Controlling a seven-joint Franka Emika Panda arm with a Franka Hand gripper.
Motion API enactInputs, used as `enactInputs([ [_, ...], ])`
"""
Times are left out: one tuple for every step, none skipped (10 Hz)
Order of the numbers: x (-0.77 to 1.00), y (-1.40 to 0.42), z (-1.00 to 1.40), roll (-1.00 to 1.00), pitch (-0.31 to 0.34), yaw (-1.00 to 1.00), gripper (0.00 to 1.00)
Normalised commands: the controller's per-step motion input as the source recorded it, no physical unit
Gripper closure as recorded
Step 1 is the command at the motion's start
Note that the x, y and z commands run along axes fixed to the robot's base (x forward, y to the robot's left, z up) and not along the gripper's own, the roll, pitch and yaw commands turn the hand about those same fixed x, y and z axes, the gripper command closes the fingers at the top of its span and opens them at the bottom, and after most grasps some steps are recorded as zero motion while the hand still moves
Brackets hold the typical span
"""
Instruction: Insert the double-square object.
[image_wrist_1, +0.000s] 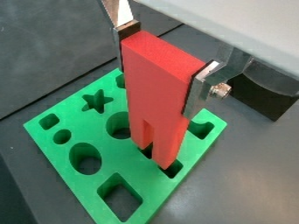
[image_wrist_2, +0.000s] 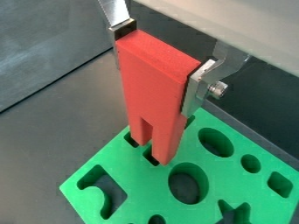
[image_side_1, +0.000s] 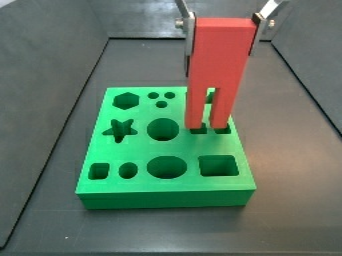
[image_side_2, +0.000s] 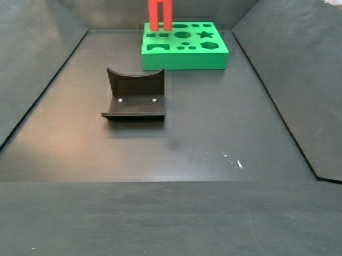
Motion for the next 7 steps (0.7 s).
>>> enactInputs([
  [0.18,0.03,-0.21,0.01,0.011,0.0,1.0],
  [0.18,0.02,-0.22,0.01,0.0,0.01,1.0],
  [0.18,0.0,-0.23,0.0,0.0,0.03,1.0],
  [0.15,0.01,-0.23,0.01,0.0,0.03,1.0],
  [0.14,0.02,-0.21,0.01,0.0,0.02,1.0],
  [0.08,0.0,-0.23,0.02,0.0,0.03,1.0],
  [0.0,0.0,-0.24,0.02,0.0,0.02,1.0],
])
